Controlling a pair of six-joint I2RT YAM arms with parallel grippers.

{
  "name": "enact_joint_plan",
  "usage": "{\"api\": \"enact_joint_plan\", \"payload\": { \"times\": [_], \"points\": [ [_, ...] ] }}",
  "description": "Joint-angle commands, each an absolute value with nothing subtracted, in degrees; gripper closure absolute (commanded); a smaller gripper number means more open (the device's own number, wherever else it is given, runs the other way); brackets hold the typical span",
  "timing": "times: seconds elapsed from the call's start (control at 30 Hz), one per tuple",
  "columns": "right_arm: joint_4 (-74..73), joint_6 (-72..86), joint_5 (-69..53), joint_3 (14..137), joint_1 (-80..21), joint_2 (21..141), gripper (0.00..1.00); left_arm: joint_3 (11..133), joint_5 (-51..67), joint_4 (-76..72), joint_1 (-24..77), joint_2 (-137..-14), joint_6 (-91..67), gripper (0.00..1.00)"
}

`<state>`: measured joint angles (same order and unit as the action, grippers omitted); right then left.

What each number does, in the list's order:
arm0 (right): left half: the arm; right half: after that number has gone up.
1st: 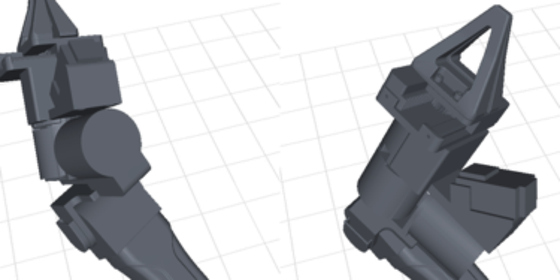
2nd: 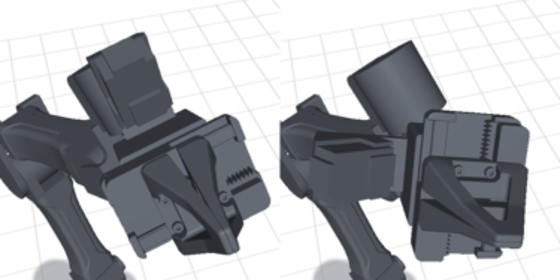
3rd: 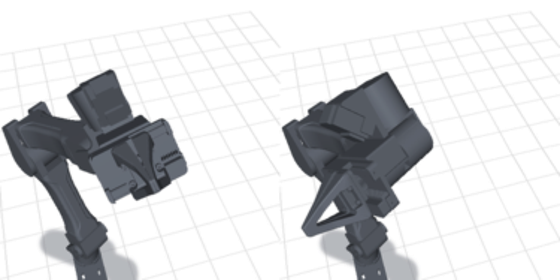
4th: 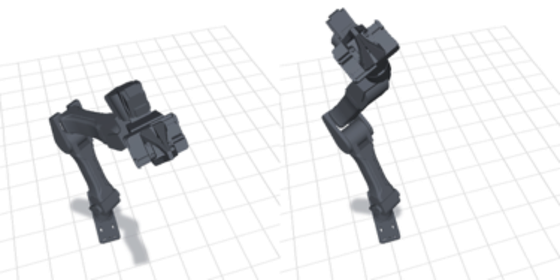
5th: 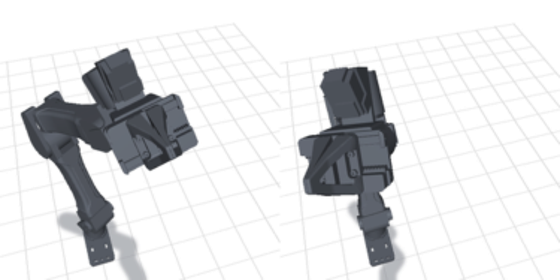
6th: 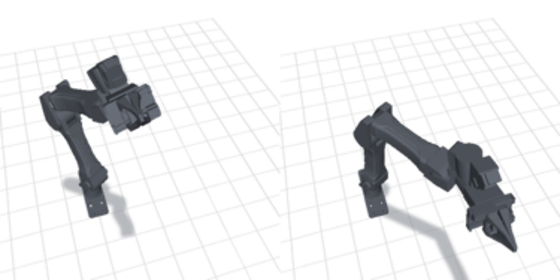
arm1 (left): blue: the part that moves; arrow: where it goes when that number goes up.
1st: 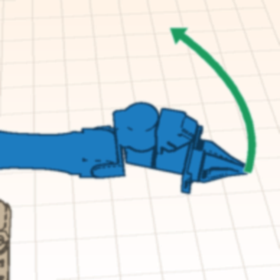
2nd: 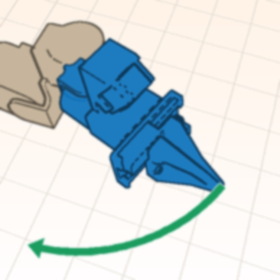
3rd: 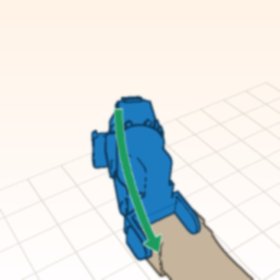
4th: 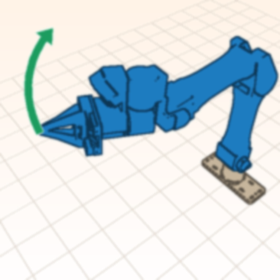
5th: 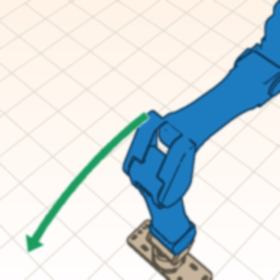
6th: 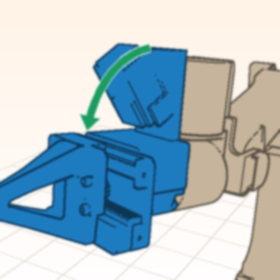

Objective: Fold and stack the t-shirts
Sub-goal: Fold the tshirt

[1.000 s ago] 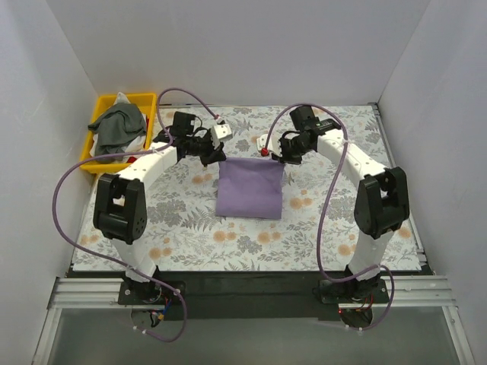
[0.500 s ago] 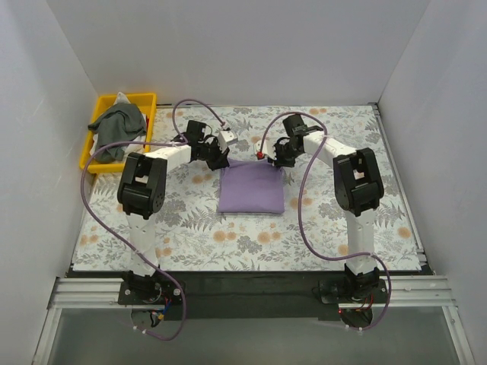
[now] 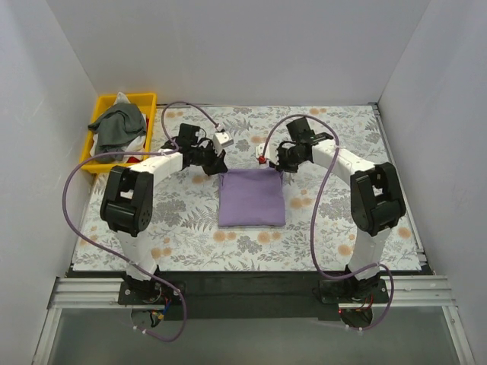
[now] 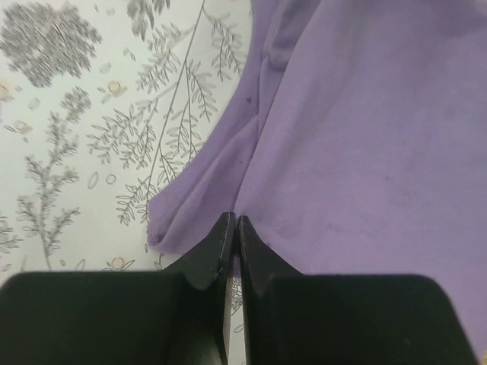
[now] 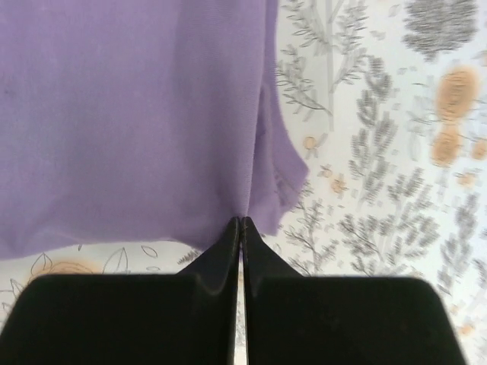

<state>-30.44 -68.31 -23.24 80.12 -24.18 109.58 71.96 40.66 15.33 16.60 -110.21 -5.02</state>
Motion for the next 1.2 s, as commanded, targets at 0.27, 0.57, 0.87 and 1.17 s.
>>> {"api": "enact_joint_plan", "payload": {
  "times": [0.27, 0.57, 0.87, 1.17],
  "points": [
    [-31.73, -67.94, -22.33, 90.43, -23.38, 114.86, 0.99, 79.89, 40.26, 16.96, 13.89, -111.86, -6.33, 1.0],
    [-31.29, -66.81, -18.11, 101.76, -22.85, 128.31, 0.99, 85.95, 36.74, 12.83, 12.92, -122.59, -8.61, 0.96],
    [-30.06, -51.96, -13.98, 112.75, -18.9, 125.16, 0.48, 94.57, 35.34, 12.66, 8.97, -120.69, -24.5, 0.69],
    [-35.33, -24.81, -29.41, 103.03, -18.37, 109.44, 0.21, 78.86, 49.99, 13.98, 11.07, -103.46, -45.23, 0.46]
  ]
}}
